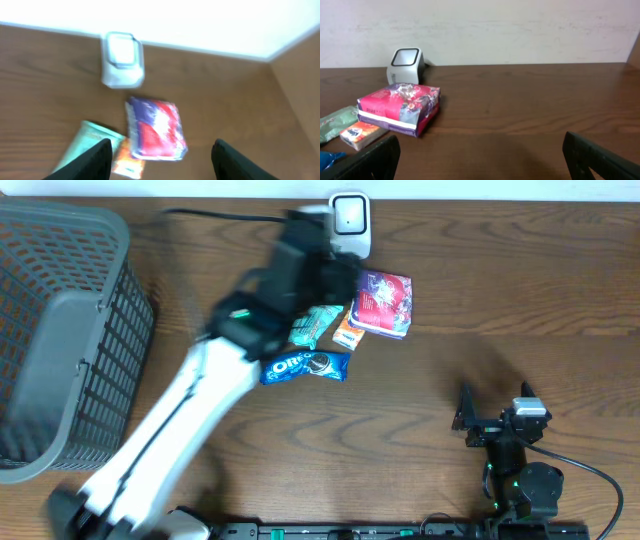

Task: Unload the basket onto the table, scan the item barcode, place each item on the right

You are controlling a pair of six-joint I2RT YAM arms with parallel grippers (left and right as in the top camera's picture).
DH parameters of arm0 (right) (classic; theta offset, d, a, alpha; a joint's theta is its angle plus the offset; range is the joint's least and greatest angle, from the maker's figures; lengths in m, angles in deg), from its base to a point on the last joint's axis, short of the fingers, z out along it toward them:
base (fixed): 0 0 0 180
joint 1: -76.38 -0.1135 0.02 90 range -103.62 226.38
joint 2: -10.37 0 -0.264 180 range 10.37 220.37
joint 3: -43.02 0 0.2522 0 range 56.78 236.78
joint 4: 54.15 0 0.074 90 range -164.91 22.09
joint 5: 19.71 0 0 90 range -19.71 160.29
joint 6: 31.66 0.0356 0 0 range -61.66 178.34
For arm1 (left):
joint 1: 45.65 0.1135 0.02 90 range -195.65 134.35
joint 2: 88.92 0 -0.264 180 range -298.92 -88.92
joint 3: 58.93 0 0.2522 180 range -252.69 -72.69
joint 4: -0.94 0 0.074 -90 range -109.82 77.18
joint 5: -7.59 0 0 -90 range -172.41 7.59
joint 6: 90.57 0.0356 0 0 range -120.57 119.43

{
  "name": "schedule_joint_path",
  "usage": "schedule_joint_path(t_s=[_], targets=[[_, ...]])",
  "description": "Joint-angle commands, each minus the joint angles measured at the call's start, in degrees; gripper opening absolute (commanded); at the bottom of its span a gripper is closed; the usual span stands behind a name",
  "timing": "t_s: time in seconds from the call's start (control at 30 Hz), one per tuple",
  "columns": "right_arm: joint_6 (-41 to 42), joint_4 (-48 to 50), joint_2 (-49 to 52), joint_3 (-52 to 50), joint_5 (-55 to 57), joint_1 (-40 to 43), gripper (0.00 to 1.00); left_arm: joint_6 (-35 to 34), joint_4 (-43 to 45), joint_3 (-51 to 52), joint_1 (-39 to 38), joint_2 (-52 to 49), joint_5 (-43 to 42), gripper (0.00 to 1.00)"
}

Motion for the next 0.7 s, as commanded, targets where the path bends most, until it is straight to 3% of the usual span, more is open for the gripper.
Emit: schedule_joint_path(t_s=[0.0, 0.1, 0.3, 0.4, 0.43, 0.47, 0.6, 0.67], targets=[[-0.7, -0.2, -0.3, -0.1, -0.1, 0.7, 0.99, 2.2, -3.7, -0.4, 9.1, 8.5, 6.6, 0.64], [-0.7, -0.2, -0.3, -0.1, -0.1, 0.7, 0.99, 2.2, -7.0, -0.4, 18.9, 13.2, 9.6, 0.75], [-0.7, -0.2, -0.3, -0.1, -0.1, 0.7, 0.99, 0.5, -12.1, -0.4, 40.3, 17.0, 9.6, 0.77], [-0.7, -0.2, -0.3, -0.1, -0.1, 0.7, 0.99, -6.5, -16.2, -0.4, 47.6, 16.7, 9.6, 0.77], [-0.7, -0.2, -0.3, -0.1, -0.1, 0.7, 0.99, -9.3, -18.0, -0.4, 50.2, 16.2, 9.6, 0.88], [-0.7, -0.2, -0.3, -0.1, -0.1, 0.7, 0.99, -10.8, -19.1, -0.4, 52.2, 15.7, 9.6, 0.89], [-0.7, -0.2, -0.3, -0.1, -0.1, 0.7, 0.99, -14.1, -21.7, -0.4, 57.8, 13.4, 9.6, 0.90], [-0.7, -0.2, -0.3, -0.1, -0.1, 0.7, 0.99, -15.1, -23.6, -0.4, 59.2, 12.2, 9.6, 0.96]])
